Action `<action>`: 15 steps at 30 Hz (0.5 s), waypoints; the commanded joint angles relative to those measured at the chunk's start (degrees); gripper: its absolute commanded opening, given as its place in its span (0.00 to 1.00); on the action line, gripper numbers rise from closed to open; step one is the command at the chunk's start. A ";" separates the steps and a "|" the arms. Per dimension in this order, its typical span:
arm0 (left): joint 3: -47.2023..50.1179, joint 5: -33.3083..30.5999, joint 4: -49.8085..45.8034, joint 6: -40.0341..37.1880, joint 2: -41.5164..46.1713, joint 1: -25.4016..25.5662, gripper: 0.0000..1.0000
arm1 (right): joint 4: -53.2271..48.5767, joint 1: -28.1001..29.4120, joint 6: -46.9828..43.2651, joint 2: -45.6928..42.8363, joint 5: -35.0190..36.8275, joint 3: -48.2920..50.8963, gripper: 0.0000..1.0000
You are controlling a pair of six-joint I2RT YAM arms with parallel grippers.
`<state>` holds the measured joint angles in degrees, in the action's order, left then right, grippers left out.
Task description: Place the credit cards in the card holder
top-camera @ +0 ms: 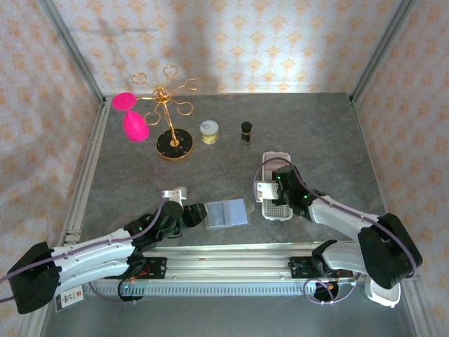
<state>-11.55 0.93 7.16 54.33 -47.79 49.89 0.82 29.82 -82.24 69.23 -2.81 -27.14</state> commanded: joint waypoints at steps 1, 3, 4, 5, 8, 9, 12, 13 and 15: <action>0.48 0.45 0.95 0.17 -0.12 -0.03 0.49 | -2.05 -0.19 -0.46 -1.20 0.22 -0.54 0.48; 0.30 0.47 0.18 -0.09 -0.18 0.03 0.48 | -1.96 -0.15 -0.47 -2.63 0.35 0.02 0.44; 0.22 0.48 -0.12 -0.04 -0.11 0.00 0.48 | -2.04 -0.15 -0.30 -3.01 0.35 0.06 0.43; 0.23 0.56 -0.36 -0.08 -0.18 0.01 0.48 | -2.41 -0.18 -0.14 -3.20 0.23 0.08 0.43; 0.08 0.43 -1.48 -0.08 -0.03 0.03 0.48 | -3.16 -0.12 -0.29 -3.42 -0.09 0.30 0.41; 0.12 0.50 -1.71 -0.11 0.06 0.03 0.48 | -2.87 -0.12 -0.29 -3.53 0.23 0.51 0.39; 0.30 0.57 -1.76 -0.05 0.28 0.04 0.47 | -2.49 -0.09 -0.29 -3.54 0.74 0.50 0.38; 0.37 0.57 -1.80 0.00 0.43 0.03 0.47 | -2.56 -0.09 -0.38 -3.57 0.83 0.50 0.37; 0.30 0.57 -1.80 0.07 0.42 0.03 0.47 | -2.20 -0.12 -0.38 -3.54 1.37 0.66 0.37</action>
<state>-11.55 1.13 6.70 54.33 -47.77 49.89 -0.62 29.82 -82.76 66.57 -2.79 -27.09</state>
